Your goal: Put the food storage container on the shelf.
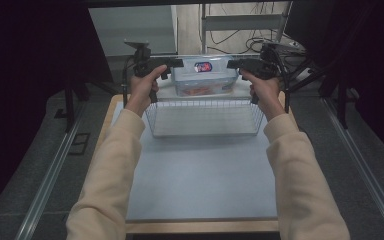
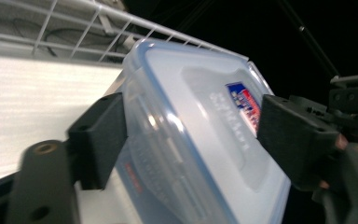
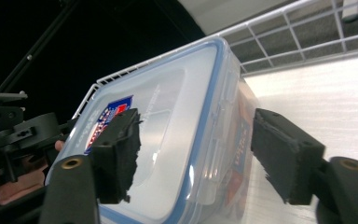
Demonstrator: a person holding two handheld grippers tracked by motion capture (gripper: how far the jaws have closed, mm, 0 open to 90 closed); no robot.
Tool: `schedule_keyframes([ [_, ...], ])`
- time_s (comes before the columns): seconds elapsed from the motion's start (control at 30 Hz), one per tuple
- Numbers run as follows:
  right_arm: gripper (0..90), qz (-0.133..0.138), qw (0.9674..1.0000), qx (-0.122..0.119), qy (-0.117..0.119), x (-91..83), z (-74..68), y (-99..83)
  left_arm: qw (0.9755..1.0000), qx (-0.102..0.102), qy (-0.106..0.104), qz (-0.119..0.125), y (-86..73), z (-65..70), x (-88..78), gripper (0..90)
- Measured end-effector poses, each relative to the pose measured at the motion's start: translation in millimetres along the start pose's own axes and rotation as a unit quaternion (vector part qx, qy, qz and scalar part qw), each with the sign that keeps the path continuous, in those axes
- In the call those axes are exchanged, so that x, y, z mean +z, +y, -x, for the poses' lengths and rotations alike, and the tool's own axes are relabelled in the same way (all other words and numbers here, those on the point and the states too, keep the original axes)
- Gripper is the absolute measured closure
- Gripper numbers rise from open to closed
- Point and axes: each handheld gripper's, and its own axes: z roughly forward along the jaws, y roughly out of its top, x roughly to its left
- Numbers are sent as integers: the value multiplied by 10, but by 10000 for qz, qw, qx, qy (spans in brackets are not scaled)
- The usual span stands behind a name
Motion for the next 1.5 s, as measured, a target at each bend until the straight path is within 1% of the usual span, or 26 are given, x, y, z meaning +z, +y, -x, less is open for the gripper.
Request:
schedule_keyframes([
  [0.07,288,215,9997,-149,-33,-74,-28,-5,9994,195,171,214,-4,56,-74,188],
  [0.1,288,215,9997,-149,-33,-74,-28,-5,9994,195,171,214,-4,56,-74,180],
  [0.2,276,371,9989,-271,77,-160,-57,-24,9976,449,309,431,-45,132,-168,180],
  [0.27,273,454,9976,-479,228,-270,-87,-81,9964,631,296,490,-130,202,-268,180],
  [0.3,273,454,9976,-479,228,-270,-87,-81,9964,631,296,490,-130,202,-268,178],
  [0.33,272,452,9964,-641,320,-330,-98,-122,9940,902,384,490,-194,246,-332,178],
  [0.47,259,451,9921,-1046,517,-474,-109,-253,9921,1130,277,473,-320,298,-452,176],
  [0.53,255,397,9894,-1283,561,-552,-110,-347,9901,1319,183,441,-495,357,-580,176],
  [0.57,255,397,9894,-1283,561,-552,-110,-347,9901,1319,183,441,-495,357,-580,174],
  [0.6,244,351,9857,-1543,585,-643,-114,-477,9892,1397,138,431,-582,380,-639,174],
  [0.63,244,351,9857,-1543,585,-643,-114,-477,9886,1439,111,419,-658,398,-686,174],
  [0.67,234,305,9817,-1794,570,-722,-102,-612,9871,1558,77,375,-811,418,-757,174],
  [0.73,232,290,9800,-1885,564,-752,-94,-670,9863,1614,75,320,-903,420,-789,171],
  [0.77,226,270,9778,-1999,563,-789,-82,-753,9855,1679,73,248,-1026,420,-824,171],
  [0.8,218,188,9729,-2234,571,-873,-34,-954,9844,1746,93,198,-1128,416,-848,171],
  [0.83,218,188,9729,-2234,571,-873,-34,-954,9836,1790,119,167,-1207,410,-863,171],
  [0.87,215,125,9695,-2374,602,-941,27,-1145,9827,1846,121,87,-1336,393,-885,170],
  [0.9,215,125,9695,-2374,602,-941,27,-1145,9822,1873,111,40,-1413,379,-895,170],
  [0.97,209,52,9669,-2483,586,-1007,144,-1422,9813,1916,142,-74,-1634,326,-918,168],
  [1.0,209,52,9669,-2483,586,-1007,144,-1422,9810,1927,164,-121,-1729,301,-921,168],
  [1.07,207,-75,9671,-2456,656,-1045,271,-1669,9803,1950,229,-218,-1913,243,-923,164],
  [1.17,207,-195,9678,-2407,714,-1072,396,-1906,9794,1971,263,-342,-2149,149,-927,164],
  [1.2,207,-263,9680,-2389,716,-1075,435,-1984,9801,1925,265,-405,-2269,101,-922,164],
  [1.27,207,-304,9681,-2384,707,-1077,465,-2043,9804,1897,241,-470,-2342,72,-915,163],
  [1.33,207,-515,9668,-2407,682,-1059,580,-2269,9791,1928,254,-604,-2479,25,-892,163],
  [1.5,207,-697,9645,-2476,599,-1028,629,-2386,9778,1945,281,-731,-2570,-1,-838,162],
])
